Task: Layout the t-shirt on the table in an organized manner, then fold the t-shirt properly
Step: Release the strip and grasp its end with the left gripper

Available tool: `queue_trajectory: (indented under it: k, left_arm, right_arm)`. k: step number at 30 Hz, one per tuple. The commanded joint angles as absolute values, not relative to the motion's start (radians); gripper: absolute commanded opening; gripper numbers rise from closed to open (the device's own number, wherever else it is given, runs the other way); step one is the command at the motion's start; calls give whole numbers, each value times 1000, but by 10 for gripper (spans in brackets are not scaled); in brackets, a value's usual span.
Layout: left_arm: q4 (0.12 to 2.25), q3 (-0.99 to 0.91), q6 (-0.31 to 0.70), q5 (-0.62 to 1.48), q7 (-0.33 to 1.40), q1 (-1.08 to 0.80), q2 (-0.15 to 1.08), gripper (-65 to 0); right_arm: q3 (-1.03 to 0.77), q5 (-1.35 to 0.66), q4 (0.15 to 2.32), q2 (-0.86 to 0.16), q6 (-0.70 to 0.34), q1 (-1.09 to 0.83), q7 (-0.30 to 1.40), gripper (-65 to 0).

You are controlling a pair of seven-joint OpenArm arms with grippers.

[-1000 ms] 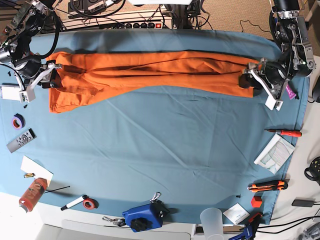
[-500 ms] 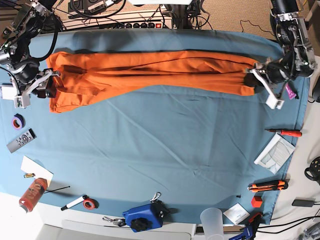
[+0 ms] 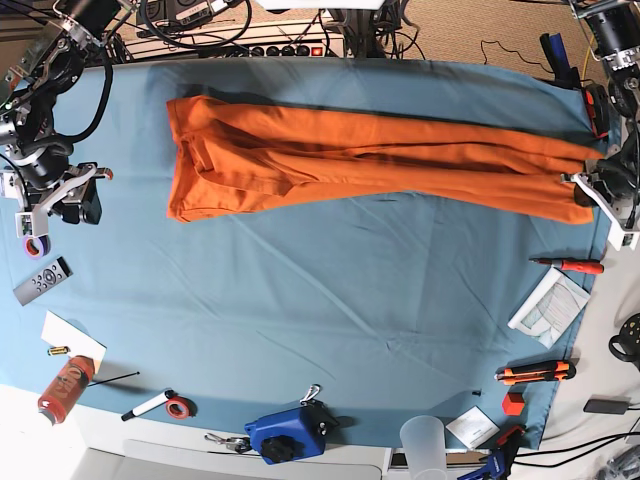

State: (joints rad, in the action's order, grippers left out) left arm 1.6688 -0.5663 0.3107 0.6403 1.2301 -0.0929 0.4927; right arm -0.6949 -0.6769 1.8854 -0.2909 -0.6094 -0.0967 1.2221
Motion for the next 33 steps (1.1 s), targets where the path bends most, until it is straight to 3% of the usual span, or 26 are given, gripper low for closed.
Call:
queue_trajectory:
  k: [1,7,12,16,33]
  left_arm:
    - [1686,-574,311,668,1235,-92,509,-650]
    - [1842,-572,369,788,1248,-180,469,-650]
    - [2070,-563,368,779,1184,-265,373,-650]
    - [2164,-449,366,723,1166,-300,318,-650]
    - [2179,173,139,104,1076,-241,114,-650]
  right_arm:
    - [-702,-680,1903,-310,-608,-85,1197,-427]
    - [-702,-680,1903,-310,-608,-83,1192,-427]
    - [-702,-680,1903,-310,-608,-83,1192,-427]
    - [-702,-681,1903,-310,-608,-83,1190,-427]
    - [-702,-680,1903,-308,-608,-83,1185,-427]
